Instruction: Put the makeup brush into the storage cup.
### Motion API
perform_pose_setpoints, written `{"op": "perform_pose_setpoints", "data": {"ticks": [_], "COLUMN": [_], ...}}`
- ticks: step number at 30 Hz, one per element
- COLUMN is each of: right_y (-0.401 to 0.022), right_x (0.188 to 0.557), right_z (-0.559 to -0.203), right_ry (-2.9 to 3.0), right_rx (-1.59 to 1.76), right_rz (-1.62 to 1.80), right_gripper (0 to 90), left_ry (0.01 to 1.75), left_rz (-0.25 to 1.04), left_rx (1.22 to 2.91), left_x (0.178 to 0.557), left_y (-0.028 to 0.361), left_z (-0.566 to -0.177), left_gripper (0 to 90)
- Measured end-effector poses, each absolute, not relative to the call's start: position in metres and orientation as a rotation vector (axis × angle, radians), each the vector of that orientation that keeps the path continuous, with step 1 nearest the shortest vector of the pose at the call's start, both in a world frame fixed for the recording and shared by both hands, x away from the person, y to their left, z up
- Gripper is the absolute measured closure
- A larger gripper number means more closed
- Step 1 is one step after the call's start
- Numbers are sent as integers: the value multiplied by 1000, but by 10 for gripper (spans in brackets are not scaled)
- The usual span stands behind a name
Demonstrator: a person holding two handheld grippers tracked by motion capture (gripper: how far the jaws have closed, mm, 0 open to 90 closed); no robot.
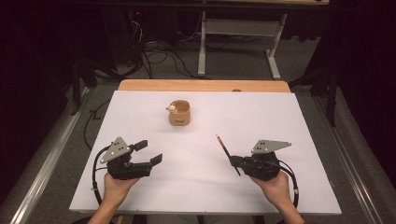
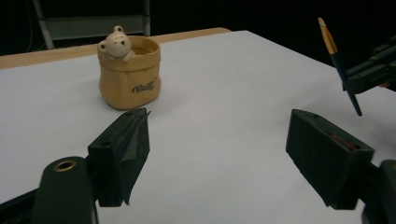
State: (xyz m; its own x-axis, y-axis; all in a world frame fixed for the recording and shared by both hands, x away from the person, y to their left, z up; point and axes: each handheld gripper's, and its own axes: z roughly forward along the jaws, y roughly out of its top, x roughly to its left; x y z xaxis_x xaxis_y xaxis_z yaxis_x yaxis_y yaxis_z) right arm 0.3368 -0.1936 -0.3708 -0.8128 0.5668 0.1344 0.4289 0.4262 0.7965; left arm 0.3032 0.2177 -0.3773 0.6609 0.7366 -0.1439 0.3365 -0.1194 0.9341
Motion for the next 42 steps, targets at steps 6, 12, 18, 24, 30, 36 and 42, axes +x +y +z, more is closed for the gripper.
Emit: {"op": "perform_pose_setpoints", "data": {"ticks": [6, 12, 18, 24, 30, 36, 42], "right_y": [-186, -180, -173, -167, -164, -161, -157], "right_x": [338, 339, 339, 338, 339, 340, 340], "right_z": [-371, -371, -370, -369, -368, -369, -369], "right_ry": [2523, 2521, 2529, 2532, 2525, 2526, 2530], "right_rx": [868, 856, 826, 816, 797, 787, 784], "right_rz": [1345, 1355, 1361, 1359, 1369, 1374, 1373], "right_gripper": [858, 858, 858, 858, 858, 858, 858], "left_ry": [832, 781, 751, 722, 701, 713, 709], "left_rz": [394, 369, 349, 316, 283, 238, 216], "left_rx": [1753, 1790, 1794, 1797, 1796, 1794, 1804], "left_x": [306, 308, 312, 316, 320, 325, 329], "left_y": [207, 194, 182, 169, 158, 150, 142], "left_z": [-371, -365, -359, -356, -353, -353, -353], "left_gripper": [232, 253, 260, 261, 257, 254, 253]}}
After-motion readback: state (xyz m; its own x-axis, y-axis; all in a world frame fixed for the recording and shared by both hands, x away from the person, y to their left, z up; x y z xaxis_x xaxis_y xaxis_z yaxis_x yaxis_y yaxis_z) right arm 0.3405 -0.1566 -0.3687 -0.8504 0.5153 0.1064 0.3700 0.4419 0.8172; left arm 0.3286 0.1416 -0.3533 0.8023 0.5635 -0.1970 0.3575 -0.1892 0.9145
